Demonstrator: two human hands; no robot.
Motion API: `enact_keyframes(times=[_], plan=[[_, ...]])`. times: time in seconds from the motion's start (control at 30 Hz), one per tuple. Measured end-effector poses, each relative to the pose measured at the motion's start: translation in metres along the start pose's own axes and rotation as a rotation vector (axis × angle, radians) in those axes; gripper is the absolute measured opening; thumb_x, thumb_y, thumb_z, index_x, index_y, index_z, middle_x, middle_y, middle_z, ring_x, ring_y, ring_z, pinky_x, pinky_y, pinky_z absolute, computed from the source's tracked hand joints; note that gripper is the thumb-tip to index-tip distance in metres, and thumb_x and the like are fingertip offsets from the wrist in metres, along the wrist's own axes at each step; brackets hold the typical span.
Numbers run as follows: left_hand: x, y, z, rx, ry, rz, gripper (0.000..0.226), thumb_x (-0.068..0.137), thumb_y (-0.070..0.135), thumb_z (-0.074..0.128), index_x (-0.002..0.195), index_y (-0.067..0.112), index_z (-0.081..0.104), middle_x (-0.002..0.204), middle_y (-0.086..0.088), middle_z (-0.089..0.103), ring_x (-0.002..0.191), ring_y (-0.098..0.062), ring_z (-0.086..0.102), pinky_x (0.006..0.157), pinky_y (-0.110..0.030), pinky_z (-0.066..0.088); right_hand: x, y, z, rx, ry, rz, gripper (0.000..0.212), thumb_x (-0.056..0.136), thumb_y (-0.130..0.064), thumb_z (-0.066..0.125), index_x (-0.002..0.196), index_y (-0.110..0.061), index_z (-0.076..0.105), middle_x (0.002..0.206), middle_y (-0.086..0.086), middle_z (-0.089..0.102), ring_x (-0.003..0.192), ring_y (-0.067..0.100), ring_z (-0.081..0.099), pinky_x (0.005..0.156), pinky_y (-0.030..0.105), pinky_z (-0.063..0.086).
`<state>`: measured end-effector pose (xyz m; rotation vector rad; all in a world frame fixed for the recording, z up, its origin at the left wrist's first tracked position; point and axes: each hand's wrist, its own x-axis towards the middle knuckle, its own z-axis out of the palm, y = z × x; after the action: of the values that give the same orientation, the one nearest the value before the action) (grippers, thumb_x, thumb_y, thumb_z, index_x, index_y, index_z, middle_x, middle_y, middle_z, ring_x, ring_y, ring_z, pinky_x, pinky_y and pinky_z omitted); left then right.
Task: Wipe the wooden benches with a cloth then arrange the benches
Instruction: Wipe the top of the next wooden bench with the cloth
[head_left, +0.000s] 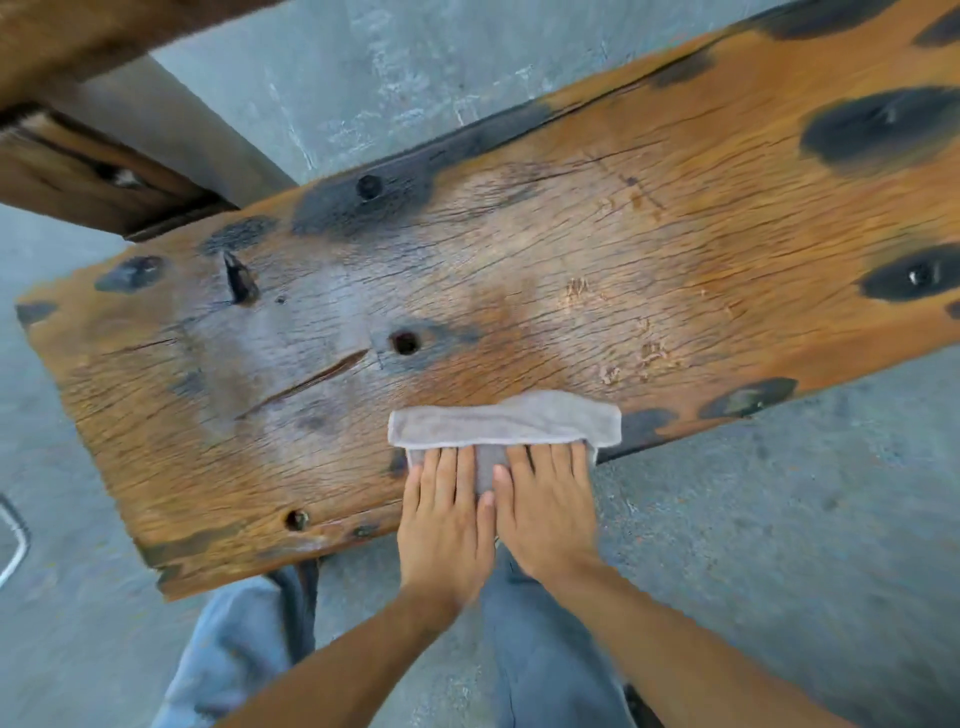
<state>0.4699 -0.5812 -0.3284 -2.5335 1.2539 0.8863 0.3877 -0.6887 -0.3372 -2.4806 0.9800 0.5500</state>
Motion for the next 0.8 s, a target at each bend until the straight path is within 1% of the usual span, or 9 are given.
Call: enact_keyframes(times=[0.1, 0.17, 0.23, 0.33, 0.43, 0.53, 0.67, 0.73, 0.8], plan=[[0.003, 0.009, -0.003, 0.034, 0.021, 0.015, 0.067, 0.101, 0.043, 0.023, 0.156, 0.004, 0.018, 0.158, -0.023, 0.032, 0.147, -0.037, 0.033, 0.119, -0.048, 0.018, 0.058, 0.033, -0.033, -0.078, 0.069, -0.371, 0.043, 0.101, -0.038, 0.040, 0.137, -0.023, 0.056, 0.141, 0.000, 0.057, 0.137, 0.025, 0.046, 0.125, 0.047, 0.017], [0.011, 0.022, -0.006, -0.019, 0.061, -0.009, 0.070, 0.100, 0.044, 0.027, 0.157, 0.006, 0.012, 0.155, -0.031, 0.029, 0.145, -0.043, 0.031, 0.119, -0.051, 0.021, 0.093, 0.052, -0.053, -0.184, 0.057, -0.586, 0.046, 0.102, -0.040, 0.038, 0.143, -0.023, 0.051, 0.149, 0.002, 0.051, 0.144, 0.025, 0.039, 0.125, 0.048, 0.015], [0.038, 0.039, -0.021, -0.094, 0.137, -0.054, 0.070, 0.101, 0.045, 0.027, 0.158, 0.006, 0.014, 0.155, -0.033, 0.027, 0.145, -0.044, 0.029, 0.120, -0.051, 0.020, 0.123, 0.061, -0.066, -0.240, 0.094, -0.653, 0.048, 0.104, -0.040, 0.034, 0.145, -0.020, 0.049, 0.152, 0.006, 0.048, 0.147, 0.028, 0.035, 0.125, 0.051, 0.014], [0.114, 0.050, -0.063, -0.191, 0.256, -0.051, 0.066, 0.103, 0.041, 0.026, 0.158, 0.007, 0.015, 0.162, -0.026, 0.018, 0.151, -0.037, 0.018, 0.123, -0.049, 0.012, 0.174, 0.062, -0.095, -0.261, 0.196, -0.511, 0.050, 0.104, -0.036, 0.028, 0.147, -0.018, 0.045, 0.152, 0.006, 0.047, 0.146, 0.028, 0.035, 0.125, 0.051, 0.012], [0.199, 0.034, -0.111, -0.143, 0.289, -0.001, 0.064, 0.104, 0.038, 0.024, 0.159, 0.008, 0.011, 0.166, -0.019, 0.009, 0.155, -0.031, 0.008, 0.126, -0.045, 0.006, 0.230, 0.058, -0.131, -0.193, 0.187, -0.320, 0.053, 0.105, -0.037, 0.021, 0.154, -0.019, 0.034, 0.156, 0.007, 0.040, 0.150, 0.027, 0.027, 0.126, 0.049, 0.006], [0.237, 0.019, -0.134, -0.122, 0.310, 0.045, 0.065, 0.103, 0.041, 0.022, 0.159, 0.010, 0.012, 0.166, -0.019, 0.008, 0.155, -0.033, 0.007, 0.125, -0.045, 0.005, 0.253, 0.058, -0.146, -0.155, 0.228, -0.184, 0.055, 0.105, -0.037, 0.020, 0.157, -0.022, 0.028, 0.160, 0.003, 0.033, 0.152, 0.024, 0.021, 0.126, 0.048, 0.004], [0.185, 0.022, -0.097, -0.079, 0.343, 0.082, 0.063, 0.105, 0.038, 0.019, 0.160, 0.008, 0.010, 0.167, -0.019, 0.005, 0.155, -0.033, 0.002, 0.127, -0.048, 0.006, 0.188, 0.039, -0.105, -0.078, 0.262, -0.006, 0.056, 0.106, -0.035, 0.021, 0.160, -0.020, 0.024, 0.166, 0.004, 0.025, 0.155, 0.022, 0.015, 0.127, 0.047, 0.004], [0.132, 0.033, -0.061, -0.104, 0.302, 0.110, 0.063, 0.105, 0.035, 0.019, 0.159, 0.006, 0.010, 0.166, -0.022, 0.003, 0.155, -0.035, 0.000, 0.126, -0.050, 0.008, 0.122, 0.037, -0.073, -0.063, 0.218, 0.060, 0.055, 0.107, -0.034, 0.023, 0.160, -0.018, 0.024, 0.165, 0.006, 0.027, 0.154, 0.022, 0.018, 0.127, 0.047, 0.007], [0.075, 0.041, -0.029, -0.140, 0.230, 0.151, 0.063, 0.102, 0.034, 0.026, 0.158, 0.005, 0.018, 0.165, -0.022, 0.008, 0.154, -0.038, 0.007, 0.125, -0.052, 0.014, 0.053, 0.039, -0.043, -0.028, 0.160, 0.129, 0.054, 0.105, -0.033, 0.029, 0.157, -0.017, 0.032, 0.160, 0.009, 0.037, 0.150, 0.025, 0.028, 0.127, 0.048, 0.008]])
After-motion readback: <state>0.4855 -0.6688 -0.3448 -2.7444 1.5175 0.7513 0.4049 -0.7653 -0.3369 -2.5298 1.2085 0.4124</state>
